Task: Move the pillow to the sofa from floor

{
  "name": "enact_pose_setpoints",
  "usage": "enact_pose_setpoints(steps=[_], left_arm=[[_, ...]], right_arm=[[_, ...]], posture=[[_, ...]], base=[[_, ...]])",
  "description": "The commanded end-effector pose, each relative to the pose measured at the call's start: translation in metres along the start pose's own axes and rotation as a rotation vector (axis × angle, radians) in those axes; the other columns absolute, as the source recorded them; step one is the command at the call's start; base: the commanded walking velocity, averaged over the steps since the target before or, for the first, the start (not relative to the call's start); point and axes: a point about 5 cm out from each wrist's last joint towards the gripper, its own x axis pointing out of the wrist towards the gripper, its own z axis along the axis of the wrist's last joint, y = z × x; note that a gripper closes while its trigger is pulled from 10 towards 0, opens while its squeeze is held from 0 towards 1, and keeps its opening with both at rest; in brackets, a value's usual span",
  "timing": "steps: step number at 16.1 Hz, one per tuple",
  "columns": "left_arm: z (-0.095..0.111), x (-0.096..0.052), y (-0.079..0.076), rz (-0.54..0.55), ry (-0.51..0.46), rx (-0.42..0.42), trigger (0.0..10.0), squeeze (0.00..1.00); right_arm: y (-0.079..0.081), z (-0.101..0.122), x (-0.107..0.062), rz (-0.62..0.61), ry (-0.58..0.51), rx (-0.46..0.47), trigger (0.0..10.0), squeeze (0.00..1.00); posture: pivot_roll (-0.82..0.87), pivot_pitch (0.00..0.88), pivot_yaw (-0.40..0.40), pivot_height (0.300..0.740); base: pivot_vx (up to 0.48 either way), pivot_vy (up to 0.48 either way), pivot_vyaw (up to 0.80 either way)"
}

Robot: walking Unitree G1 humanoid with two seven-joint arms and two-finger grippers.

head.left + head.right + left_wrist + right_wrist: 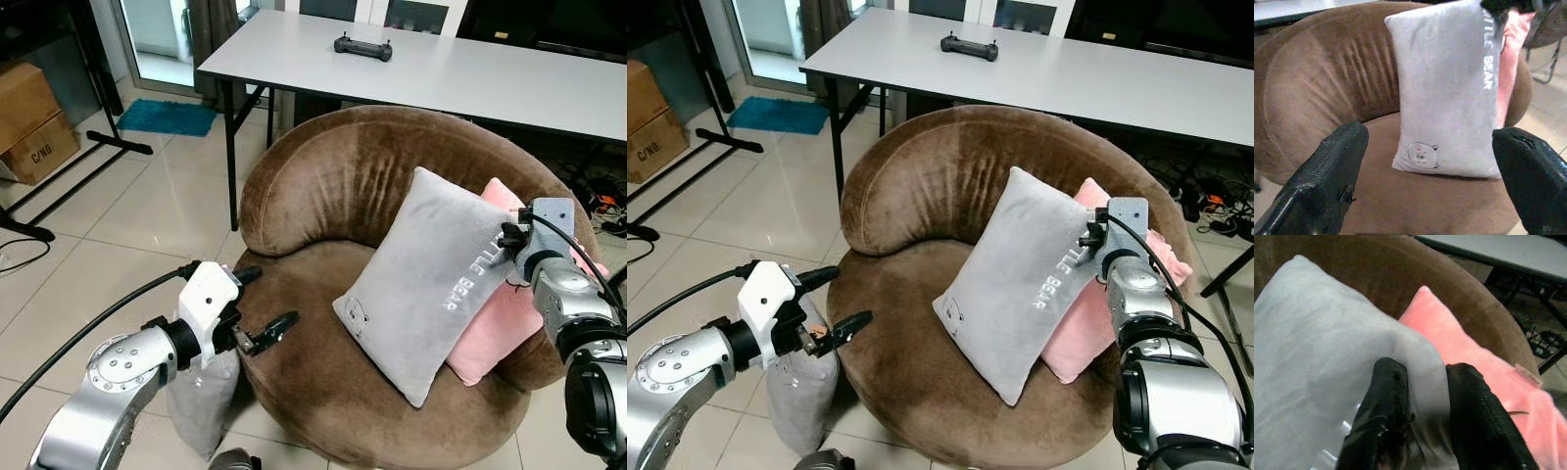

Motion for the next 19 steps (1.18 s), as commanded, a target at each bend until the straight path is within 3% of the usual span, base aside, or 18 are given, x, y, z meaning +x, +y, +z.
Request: enact_pose_setpoints(steps=[1, 2, 4, 6, 8, 9, 10, 12, 13, 14, 17, 19], left_arm=[[0.008, 0.0, -0.001, -0.017, -0.027, 0.007, 10.0, 0.0], [0.009, 0.0, 0.0, -0.016, -0.03, 0.008, 10.0, 0.0], [0.015, -0.002, 0.003, 0.037, -0.076, 0.012, 10.0, 0.0], [0.02, -0.002, 0.007, 0.128, -0.116, 0.026, 10.0, 0.0], [0.019, -0.001, 0.004, 0.261, -0.14, 0.025, 10.0, 0.0], [0.017, -0.002, 0.002, 0.302, -0.135, 0.026, 10.0, 0.0], [0.012, -0.005, 0.0, 0.381, -0.123, 0.0, 10.0, 0.0], [0.011, -0.005, 0.001, 0.424, -0.128, -0.013, 10.0, 0.0], [0.011, -0.005, 0.002, 0.431, -0.128, -0.009, 10.0, 0.0], [0.012, -0.005, 0.006, 0.46, -0.122, 0.007, 10.0, 0.0], [0.008, 0.001, 0.01, 0.487, -0.084, 0.031, 10.0, 0.0], [0.009, 0.003, 0.015, 0.515, -0.079, 0.048, 10.0, 0.0]], right_arm=[[-0.012, 0.01, 0.0, -0.036, -0.05, -0.044, 10.0, 1.0], [-0.013, 0.016, 0.0, -0.023, -0.082, -0.077, 10.0, 1.0], [-0.018, 0.039, 0.0, 0.03, -0.199, 0.034, 10.0, 1.0], [-0.018, 0.051, -0.003, 0.053, -0.283, 0.06, 10.0, 1.0], [-0.004, 0.055, -0.015, 0.117, -0.381, 0.08, 10.0, 1.0], [0.006, 0.053, -0.024, 0.152, -0.407, 0.086, 10.0, 1.0], [0.033, 0.043, -0.047, 0.234, -0.408, 0.142, 10.0, 1.0], [0.065, 0.024, -0.072, 0.314, -0.355, 0.179, 10.0, 0.96], [0.072, 0.019, -0.077, 0.332, -0.342, 0.186, 10.0, 0.96], [0.087, 0.009, -0.085, 0.345, -0.305, 0.201, 10.0, 0.0], [0.12, 0.006, -0.094, 0.402, -0.231, 0.188, 10.0, 0.0], [0.126, 0.009, -0.097, 0.419, -0.202, 0.192, 10.0, 0.0]], posture=[[0.05, 0.0, -0.063, 0.74], [0.05, 0.0, -0.067, 0.74], [0.05, 0.0, -0.075, 0.74], [0.05, 0.0, -0.074, 0.74], [0.03, 0.0, -0.066, 0.74], [0.03, 0.0, -0.063, 0.74], [0.02, 0.0, -0.064, 0.74], [0.02, 0.0, -0.07, 0.74], [0.02, 0.0, -0.07, 0.74], [0.02, 0.0, -0.073, 0.74], [0.02, 0.0, -0.072, 0.74], [0.03, 0.0, -0.089, 0.74]], base=[[0.0, 0.0, 0.0], [0.0, 0.0, 0.0], [0.0, 0.0, 0.0], [0.0, 0.0, 0.0], [0.0, 0.0, 0.0], [0.0, 0.0, 0.0], [0.0, 0.0, 0.0], [0.0, 0.0, 0.0], [0.0, 0.0, 0.0], [0.0, 0.3, 0.0], [0.0, 0.316, 0.0], [0.0, 0.326, 0.0]])
